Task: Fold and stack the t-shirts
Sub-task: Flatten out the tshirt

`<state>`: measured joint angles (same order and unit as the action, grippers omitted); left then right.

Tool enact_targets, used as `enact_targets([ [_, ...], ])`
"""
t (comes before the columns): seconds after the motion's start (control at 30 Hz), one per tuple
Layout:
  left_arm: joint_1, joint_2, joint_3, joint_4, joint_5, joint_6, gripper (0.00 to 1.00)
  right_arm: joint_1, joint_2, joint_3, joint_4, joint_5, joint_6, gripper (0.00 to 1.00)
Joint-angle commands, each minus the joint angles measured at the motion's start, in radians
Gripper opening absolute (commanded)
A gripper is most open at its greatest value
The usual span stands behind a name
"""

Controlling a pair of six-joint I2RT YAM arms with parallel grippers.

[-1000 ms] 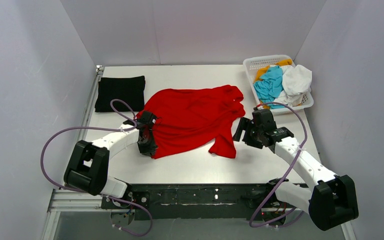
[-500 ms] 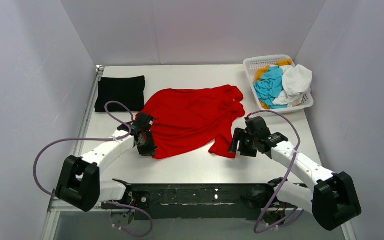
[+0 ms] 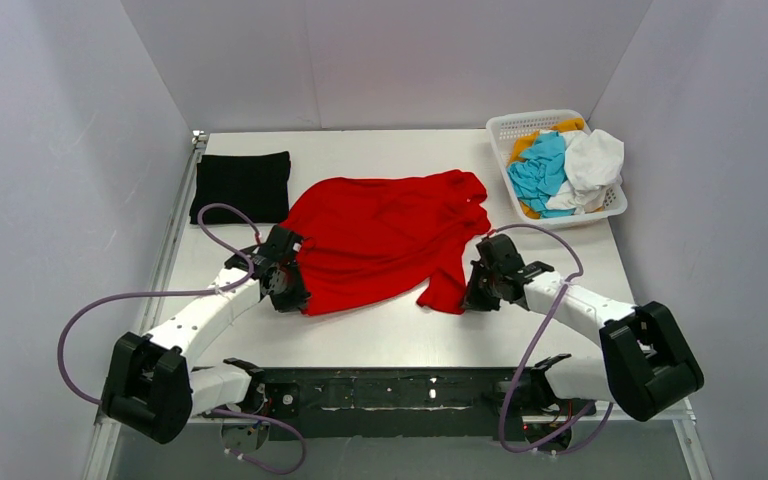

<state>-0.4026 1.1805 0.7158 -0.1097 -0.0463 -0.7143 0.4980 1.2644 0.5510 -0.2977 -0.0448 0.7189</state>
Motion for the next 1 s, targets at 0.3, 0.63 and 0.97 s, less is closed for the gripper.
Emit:
enact_targets([
  [0.3,-0.002,-0.093,0.497,-0.239,-0.26,0.16,0.0,0.002,-0.163,0.549,-0.413,0.702,-0.29,0.01],
  [0.63,-0.004,-0.16,0.941,-0.276,-0.174,0.318,0.0,0.002,-0.378,0.901,-0.224,0.422,-0.873,0.01],
  [0.97,-0.002,-0.292,1.228,-0.266,0.094,0.348,0.0,0.002,-0.478,1.338,-0.379,-0.271,-1.016,0.01],
])
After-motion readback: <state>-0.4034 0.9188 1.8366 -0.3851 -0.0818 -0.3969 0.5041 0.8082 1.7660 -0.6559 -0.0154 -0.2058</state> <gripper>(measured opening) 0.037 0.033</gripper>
